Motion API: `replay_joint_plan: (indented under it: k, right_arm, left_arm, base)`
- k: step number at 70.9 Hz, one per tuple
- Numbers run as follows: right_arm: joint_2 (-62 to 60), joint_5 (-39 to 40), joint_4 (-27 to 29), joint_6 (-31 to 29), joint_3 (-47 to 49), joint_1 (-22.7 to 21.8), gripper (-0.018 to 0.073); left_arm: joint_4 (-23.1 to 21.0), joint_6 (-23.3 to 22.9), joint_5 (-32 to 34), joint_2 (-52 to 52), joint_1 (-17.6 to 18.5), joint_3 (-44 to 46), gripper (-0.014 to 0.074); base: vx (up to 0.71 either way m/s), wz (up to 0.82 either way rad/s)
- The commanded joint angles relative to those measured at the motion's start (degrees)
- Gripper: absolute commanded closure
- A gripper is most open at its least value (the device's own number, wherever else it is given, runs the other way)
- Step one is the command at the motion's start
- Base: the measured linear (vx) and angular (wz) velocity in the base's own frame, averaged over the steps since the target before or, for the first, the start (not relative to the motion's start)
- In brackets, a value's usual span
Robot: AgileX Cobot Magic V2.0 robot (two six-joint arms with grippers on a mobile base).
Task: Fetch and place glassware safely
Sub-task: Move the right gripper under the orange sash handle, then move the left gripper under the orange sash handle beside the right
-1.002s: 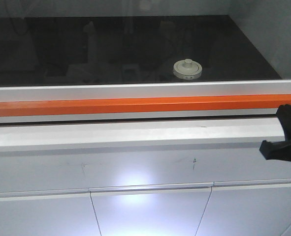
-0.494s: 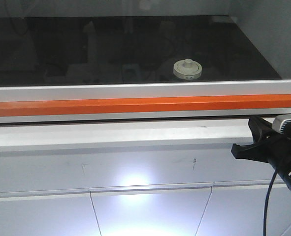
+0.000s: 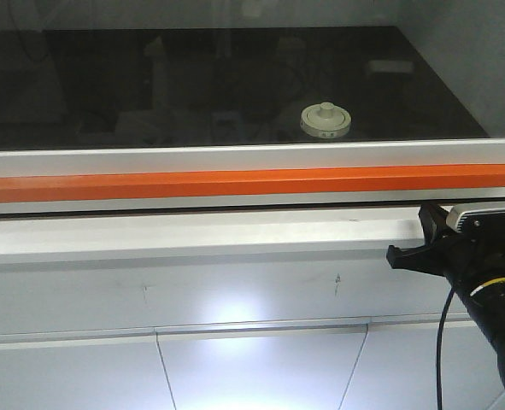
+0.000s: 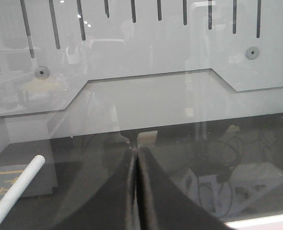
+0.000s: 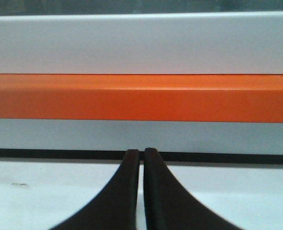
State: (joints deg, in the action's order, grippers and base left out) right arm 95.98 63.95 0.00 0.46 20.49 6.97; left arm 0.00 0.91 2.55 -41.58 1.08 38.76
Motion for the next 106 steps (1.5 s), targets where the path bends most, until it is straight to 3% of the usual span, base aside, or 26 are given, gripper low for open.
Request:
replay_joint_plan:
  k: [1,73,82,97,106]
  right_arm:
    - [-0.08,5.38,0.0,-0.46,2.57,0.11,0.056]
    - [5.12,4.74,0.0,-4.45,9.95,0.11,0.056]
    - [5.12,4.92,0.0,-4.45,9.95,0.11,0.056]
    - [5.12,5.46,0.0,-4.4,9.95,0.11,0.056]
    - [5.12,5.74,0.0,-4.4,9.95,0.11,0.056]
  left_arm:
    - [0.0,0.04,4.34,0.13,0.43,1.97,0.0603]
    - [0.0,0.04,2.15,0.13,0.43,-0.11,0.0603]
    - [0.0,0.04,6.64,-0.13,0.43,-6.37,0.0603]
    - [0.0,0.04,24.39,-5.56,0.43,-18.49,0.0603]
    - [0.0,-0.02,30.93,-12.86,0.43,-20.43,0.0603]
  base:
    - [0.0,0.0]
    - [0.0,0.0]
    - [0.0,0.0]
    - [0.0,0.0]
    - [0.0,0.0]
